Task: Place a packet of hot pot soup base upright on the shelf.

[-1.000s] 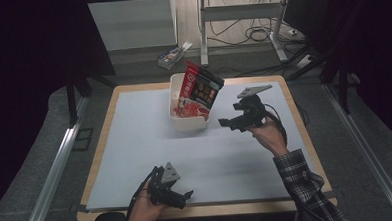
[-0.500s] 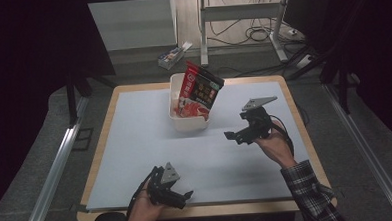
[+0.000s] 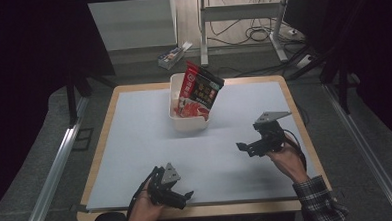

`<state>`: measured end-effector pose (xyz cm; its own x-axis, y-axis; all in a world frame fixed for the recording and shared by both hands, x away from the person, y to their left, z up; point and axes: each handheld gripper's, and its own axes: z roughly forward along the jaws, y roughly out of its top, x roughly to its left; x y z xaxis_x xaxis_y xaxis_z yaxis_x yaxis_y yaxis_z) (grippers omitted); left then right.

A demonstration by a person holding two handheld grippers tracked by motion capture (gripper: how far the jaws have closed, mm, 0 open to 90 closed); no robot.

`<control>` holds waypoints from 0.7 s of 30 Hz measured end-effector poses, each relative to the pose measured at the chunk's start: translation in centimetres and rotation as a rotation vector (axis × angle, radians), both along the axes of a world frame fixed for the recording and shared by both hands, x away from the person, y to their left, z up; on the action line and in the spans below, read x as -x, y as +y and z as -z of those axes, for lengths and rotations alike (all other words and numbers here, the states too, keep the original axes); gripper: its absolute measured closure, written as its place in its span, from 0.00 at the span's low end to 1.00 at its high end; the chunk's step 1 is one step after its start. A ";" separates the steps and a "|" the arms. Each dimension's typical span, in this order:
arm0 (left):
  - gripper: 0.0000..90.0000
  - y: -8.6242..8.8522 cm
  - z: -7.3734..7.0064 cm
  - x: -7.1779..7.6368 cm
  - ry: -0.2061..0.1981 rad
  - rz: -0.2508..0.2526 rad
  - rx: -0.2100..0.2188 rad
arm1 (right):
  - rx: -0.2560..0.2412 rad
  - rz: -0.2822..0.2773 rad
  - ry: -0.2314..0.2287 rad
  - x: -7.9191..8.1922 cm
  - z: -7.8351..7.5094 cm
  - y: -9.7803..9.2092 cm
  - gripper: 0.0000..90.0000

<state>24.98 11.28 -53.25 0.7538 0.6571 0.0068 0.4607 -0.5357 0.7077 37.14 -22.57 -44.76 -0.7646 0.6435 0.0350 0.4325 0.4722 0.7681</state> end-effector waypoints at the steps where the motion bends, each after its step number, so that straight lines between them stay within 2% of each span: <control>1: 0.02 0.0 0.0 0.0 0.000 0.000 0.000 | 0.001 0.004 -0.005 0.2 0.1 -0.2 0.00; 10: 0.02 -0.1 0.1 0.0 0.000 0.002 -0.003 | 0.010 0.015 -0.038 2.2 1.0 -1.7 0.00; 14: 0.02 -0.1 0.1 0.0 -0.003 0.001 -0.002 | 0.018 0.023 -0.043 3.0 1.9 -2.4 0.00; 19: 0.02 -0.2 0.1 0.1 -0.008 0.006 -0.005 | 0.079 0.047 -0.028 3.8 3.7 -3.3 0.00; 21: 0.02 -0.2 0.1 0.1 -0.009 0.008 -0.005 | 0.086 0.055 -0.011 3.9 4.2 -3.6 0.00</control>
